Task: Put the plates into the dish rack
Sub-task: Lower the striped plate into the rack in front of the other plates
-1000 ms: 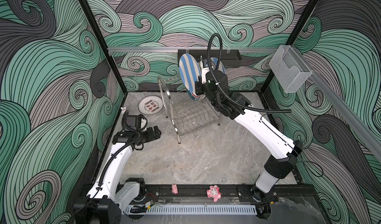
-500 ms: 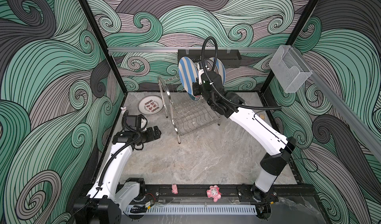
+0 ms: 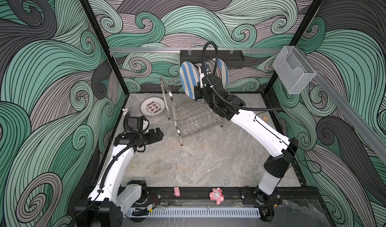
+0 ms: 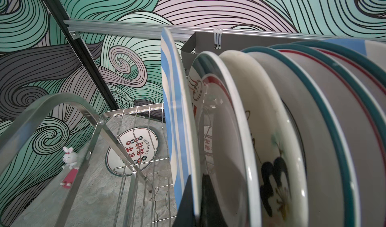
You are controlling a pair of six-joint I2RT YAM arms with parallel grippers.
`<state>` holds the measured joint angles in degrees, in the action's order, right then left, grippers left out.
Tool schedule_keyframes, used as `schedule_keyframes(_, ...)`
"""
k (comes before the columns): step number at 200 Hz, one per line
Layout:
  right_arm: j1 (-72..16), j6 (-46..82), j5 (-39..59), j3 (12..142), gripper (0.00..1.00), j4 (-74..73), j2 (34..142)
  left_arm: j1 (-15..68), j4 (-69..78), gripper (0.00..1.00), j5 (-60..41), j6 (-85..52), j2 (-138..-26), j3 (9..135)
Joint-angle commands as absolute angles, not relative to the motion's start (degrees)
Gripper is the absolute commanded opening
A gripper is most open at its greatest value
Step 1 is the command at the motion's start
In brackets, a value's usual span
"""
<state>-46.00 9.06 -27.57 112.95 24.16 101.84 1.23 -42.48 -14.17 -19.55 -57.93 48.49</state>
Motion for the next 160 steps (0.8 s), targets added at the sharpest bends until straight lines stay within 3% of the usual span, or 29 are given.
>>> schedule_keyframes(1, -45.3, 9.6, -27.9, 111.7, 0.00, 22.3, 100.0, 0.6, -42.9, 0.99, -14.4, -18.6, -58.3, 48.5)
schedule_keyframes(160, -45.4, 8.4, -25.0, 111.3, 0.22, 25.4, 97.8, 0.6, -42.9, 0.98, -14.5, -18.5, -58.2, 48.4)
